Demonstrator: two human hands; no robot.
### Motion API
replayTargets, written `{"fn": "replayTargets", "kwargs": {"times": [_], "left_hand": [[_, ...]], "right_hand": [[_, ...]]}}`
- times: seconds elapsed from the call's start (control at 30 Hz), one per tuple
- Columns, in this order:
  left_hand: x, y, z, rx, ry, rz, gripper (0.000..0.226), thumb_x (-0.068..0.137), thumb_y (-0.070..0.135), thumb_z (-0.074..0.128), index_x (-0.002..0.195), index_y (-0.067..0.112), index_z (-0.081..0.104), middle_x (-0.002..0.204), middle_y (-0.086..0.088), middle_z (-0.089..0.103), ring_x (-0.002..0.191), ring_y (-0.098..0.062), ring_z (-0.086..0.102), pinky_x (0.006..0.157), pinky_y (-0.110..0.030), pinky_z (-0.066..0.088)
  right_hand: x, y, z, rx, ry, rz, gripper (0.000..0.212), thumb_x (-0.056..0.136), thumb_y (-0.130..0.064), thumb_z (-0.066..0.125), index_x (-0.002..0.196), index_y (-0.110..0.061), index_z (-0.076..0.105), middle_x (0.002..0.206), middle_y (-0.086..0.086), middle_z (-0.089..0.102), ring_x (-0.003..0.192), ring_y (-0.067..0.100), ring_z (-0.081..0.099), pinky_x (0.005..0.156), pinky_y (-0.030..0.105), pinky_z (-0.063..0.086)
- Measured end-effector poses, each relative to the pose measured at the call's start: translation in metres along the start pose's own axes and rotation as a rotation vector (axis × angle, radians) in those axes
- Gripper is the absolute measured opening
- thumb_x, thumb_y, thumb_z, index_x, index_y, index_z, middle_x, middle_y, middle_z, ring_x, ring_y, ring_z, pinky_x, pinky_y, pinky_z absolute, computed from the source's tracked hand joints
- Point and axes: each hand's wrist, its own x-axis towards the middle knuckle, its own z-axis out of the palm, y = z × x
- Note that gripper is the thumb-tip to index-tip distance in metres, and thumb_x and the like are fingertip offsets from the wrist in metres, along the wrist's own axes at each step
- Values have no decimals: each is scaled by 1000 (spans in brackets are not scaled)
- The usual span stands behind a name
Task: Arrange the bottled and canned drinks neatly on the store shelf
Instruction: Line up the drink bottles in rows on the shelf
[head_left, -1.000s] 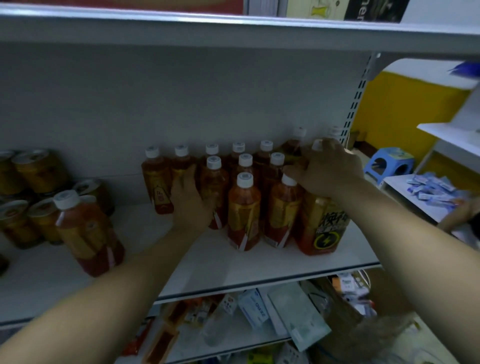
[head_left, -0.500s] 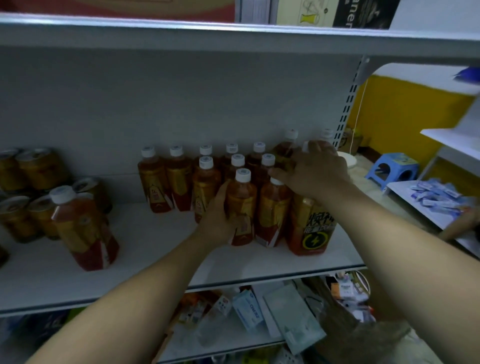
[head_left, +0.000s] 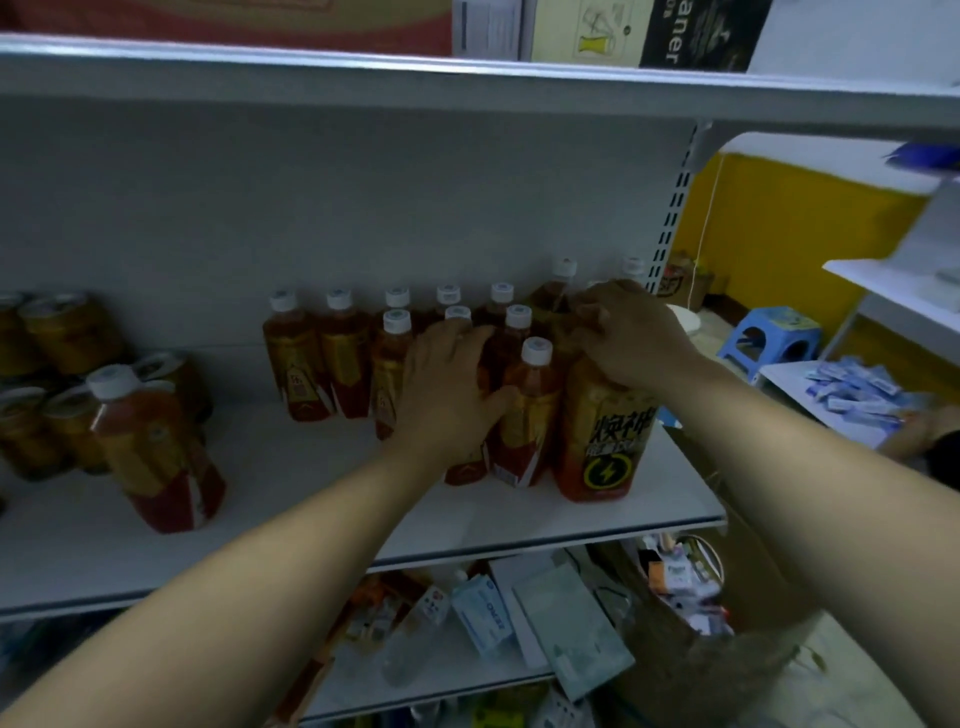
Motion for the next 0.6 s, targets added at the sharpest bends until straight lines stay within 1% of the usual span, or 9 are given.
{"fn": "replayTargets", "kwargs": {"times": [0.07, 0.1, 0.17, 0.23, 0.33, 0.43, 0.53, 0.57, 0.6], "left_hand": [[13, 14, 4, 98, -106, 48, 65, 82, 52, 61, 137, 22, 44, 136, -3, 46, 133, -24, 33, 116, -43, 6], [18, 20, 8, 129, -161, 38, 67, 83, 56, 58, 139, 24, 40, 137, -2, 46, 134, -23, 32, 115, -43, -1], [23, 31, 18, 212, -239, -25, 76, 80, 64, 53, 143, 27, 32, 141, -2, 45, 137, -22, 29, 114, -48, -9], [23, 36, 28, 303, -238, -71, 78, 77, 70, 51, 142, 30, 33, 136, 1, 51, 136, -21, 31, 111, -52, -14], [28, 37, 29, 303, -247, -155, 69, 76, 66, 53, 134, 31, 40, 124, 3, 58, 127, -20, 40, 112, -51, -11], [36, 33, 18, 277, -343, -154, 67, 78, 63, 57, 136, 35, 39, 130, 5, 55, 128, -22, 41, 112, -54, -4], [41, 26, 6, 299, -491, -149, 75, 82, 60, 55, 146, 38, 23, 151, 4, 34, 141, -21, 24, 111, -57, -7], [40, 27, 5, 312, -502, -128, 79, 82, 61, 54, 148, 37, 17, 155, 1, 26, 143, -21, 17, 112, -58, -6], [36, 28, 5, 325, -460, -91, 82, 81, 62, 54, 149, 35, 16, 156, -1, 22, 144, -20, 14, 114, -59, -1]], "right_hand": [[2, 7, 6, 2, 33, -25, 53, 83, -43, 38, 119, -12, 63, 124, 18, 57, 119, 36, 48, 101, 43, 37], [3, 9, 9, 8, 65, -55, 54, 82, -42, 36, 114, -8, 65, 117, 20, 60, 113, 38, 52, 97, 41, 39], [1, 8, 13, 42, 142, -102, 44, 83, -32, 43, 107, -3, 66, 105, 21, 63, 101, 38, 57, 88, 36, 37], [-4, 8, 11, 138, 205, -119, 33, 84, -18, 54, 109, 0, 65, 107, 22, 63, 100, 38, 57, 84, 34, 37], [-10, 10, 12, 269, 247, -159, 31, 85, -6, 58, 115, 0, 62, 116, 21, 60, 106, 36, 55, 81, 28, 36], [-8, 13, 15, 305, 244, -208, 32, 85, -2, 56, 116, -1, 63, 118, 19, 60, 106, 35, 56, 81, 26, 36], [-8, 14, 16, 328, 240, -234, 30, 83, 2, 56, 112, 0, 64, 111, 19, 62, 99, 36, 59, 77, 25, 34], [-9, 15, 15, 328, 240, -238, 30, 84, 1, 56, 112, 0, 64, 111, 19, 61, 99, 36, 58, 77, 24, 32], [-10, 16, 15, 328, 241, -238, 30, 84, 0, 56, 113, -1, 64, 112, 18, 61, 101, 35, 57, 77, 23, 30]]}}
